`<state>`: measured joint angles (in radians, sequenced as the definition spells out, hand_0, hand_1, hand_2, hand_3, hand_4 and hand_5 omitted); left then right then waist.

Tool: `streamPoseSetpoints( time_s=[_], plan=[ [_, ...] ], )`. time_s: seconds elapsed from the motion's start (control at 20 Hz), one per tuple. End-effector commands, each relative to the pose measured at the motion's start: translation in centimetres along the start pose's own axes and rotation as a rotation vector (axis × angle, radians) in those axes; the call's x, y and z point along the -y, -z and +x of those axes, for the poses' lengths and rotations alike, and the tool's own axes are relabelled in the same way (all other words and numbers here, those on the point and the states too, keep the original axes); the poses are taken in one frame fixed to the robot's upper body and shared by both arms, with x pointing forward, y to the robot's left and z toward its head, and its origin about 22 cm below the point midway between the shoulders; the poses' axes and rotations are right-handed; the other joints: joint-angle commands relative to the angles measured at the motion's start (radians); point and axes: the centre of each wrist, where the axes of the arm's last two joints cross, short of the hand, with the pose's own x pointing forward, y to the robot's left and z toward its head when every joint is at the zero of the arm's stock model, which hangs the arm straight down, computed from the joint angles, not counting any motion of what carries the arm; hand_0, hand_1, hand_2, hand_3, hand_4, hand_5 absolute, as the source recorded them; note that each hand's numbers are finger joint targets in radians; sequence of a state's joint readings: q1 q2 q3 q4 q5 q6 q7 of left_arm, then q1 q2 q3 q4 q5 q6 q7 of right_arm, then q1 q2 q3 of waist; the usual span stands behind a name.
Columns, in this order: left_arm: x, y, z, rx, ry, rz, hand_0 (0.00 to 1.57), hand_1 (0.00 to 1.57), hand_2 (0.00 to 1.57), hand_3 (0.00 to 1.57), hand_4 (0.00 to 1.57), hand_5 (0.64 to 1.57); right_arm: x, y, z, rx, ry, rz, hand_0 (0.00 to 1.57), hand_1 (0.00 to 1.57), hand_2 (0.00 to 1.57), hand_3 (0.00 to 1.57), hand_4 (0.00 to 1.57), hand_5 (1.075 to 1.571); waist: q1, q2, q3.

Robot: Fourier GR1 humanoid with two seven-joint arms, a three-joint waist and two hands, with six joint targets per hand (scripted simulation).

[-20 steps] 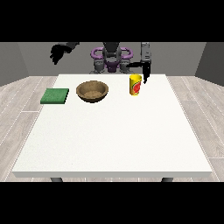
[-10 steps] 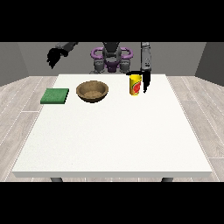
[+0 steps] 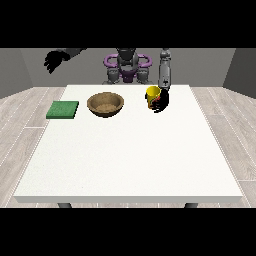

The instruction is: Pick the cup and pour the ball into the bowl, then pick the bowl and place it on the pad

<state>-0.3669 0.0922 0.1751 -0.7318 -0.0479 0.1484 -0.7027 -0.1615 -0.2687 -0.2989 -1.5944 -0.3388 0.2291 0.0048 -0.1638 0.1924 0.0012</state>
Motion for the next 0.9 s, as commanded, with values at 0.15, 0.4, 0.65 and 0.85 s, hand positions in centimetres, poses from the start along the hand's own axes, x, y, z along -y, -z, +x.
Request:
streamPoseSetpoints(
  time_s=[0.15,0.4,0.65,0.85],
  plan=[
    [2.4,-0.7,-1.0,-0.003,0.127,0.040,1.29,1.29,1.57,1.57,1.39,1.447,3.6,-0.2,1.5,-0.005,0.001,0.018,0.00,0.00,0.00,0.15,0.63,1.565,-0.028,0.004,-0.0014],
    [3.8,1.8,1.7,-0.048,0.289,-0.076,1.27,1.27,1.57,1.57,1.41,1.430,5.6,-1.9,-1.8,-0.150,-0.010,-0.080,0.00,0.00,0.00,0.31,0.64,1.566,0.053,-0.169,-0.0003],
    [8.0,4.1,4.3,0.085,0.642,-0.096,1.34,1.34,1.57,1.57,1.41,1.525,5.9,-1.2,-2.3,-0.216,-0.004,-0.076,0.00,0.00,0.00,0.25,0.63,1.562,0.043,-0.218,0.0048],
    [8.3,5.0,4.3,0.126,0.941,-0.158,1.36,1.36,1.57,1.57,1.46,1.535,6.9,-1.2,-2.6,-0.221,0.022,-0.085,0.00,0.00,0.00,0.15,0.67,1.561,0.035,-0.244,0.0069]
  ],
)
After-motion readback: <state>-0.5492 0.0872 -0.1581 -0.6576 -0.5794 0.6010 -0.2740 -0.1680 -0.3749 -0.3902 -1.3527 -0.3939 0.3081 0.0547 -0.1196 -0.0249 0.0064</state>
